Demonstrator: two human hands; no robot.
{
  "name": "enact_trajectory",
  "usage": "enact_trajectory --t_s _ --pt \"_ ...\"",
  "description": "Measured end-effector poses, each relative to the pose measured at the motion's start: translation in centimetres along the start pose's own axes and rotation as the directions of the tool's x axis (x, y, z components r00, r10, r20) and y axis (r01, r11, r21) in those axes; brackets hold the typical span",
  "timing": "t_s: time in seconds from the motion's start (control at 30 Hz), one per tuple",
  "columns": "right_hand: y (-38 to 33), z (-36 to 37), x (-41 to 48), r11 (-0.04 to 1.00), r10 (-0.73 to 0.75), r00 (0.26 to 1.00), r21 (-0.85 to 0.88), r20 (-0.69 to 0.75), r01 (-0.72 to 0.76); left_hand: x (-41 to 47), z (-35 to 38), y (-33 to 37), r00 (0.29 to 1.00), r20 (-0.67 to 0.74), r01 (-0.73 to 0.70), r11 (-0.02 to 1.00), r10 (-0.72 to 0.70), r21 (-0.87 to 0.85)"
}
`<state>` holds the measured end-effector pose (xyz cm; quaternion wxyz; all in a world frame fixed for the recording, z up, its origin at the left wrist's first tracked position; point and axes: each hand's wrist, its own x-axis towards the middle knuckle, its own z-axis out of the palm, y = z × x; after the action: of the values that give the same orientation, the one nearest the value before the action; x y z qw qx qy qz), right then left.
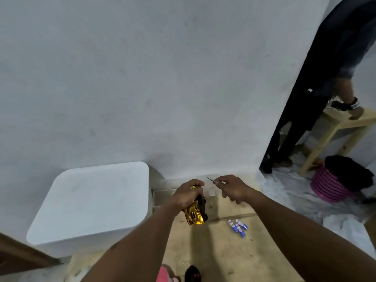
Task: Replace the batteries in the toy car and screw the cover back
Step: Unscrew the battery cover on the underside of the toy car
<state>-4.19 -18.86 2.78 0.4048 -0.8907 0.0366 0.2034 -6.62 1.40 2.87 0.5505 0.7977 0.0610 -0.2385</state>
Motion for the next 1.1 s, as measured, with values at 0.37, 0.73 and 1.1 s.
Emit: enact_trajectory --t_s 0.37,0.73,1.1 --pt "-1.5 1.3 0.2 0.992 -0.012 1.000 0.127 -0.002 0.012 -0.3 -0.9 -1.6 0.998 0.005 -0.062 0.998 0.062 -0.013" --pt "-2.4 -0.2 0.1 0.846 0.027 0.948 0.498 0.316 -0.190 0.2 -1.0 -3.4 0.990 -0.094 -0.103 0.995 0.104 0.013" --pt "-2.6 -0.7 0.2 0.576 -0.198 0.914 0.796 0.355 -0.185 0.4 -1.3 -3.0 0.999 -0.017 -0.041 0.998 0.040 -0.054"
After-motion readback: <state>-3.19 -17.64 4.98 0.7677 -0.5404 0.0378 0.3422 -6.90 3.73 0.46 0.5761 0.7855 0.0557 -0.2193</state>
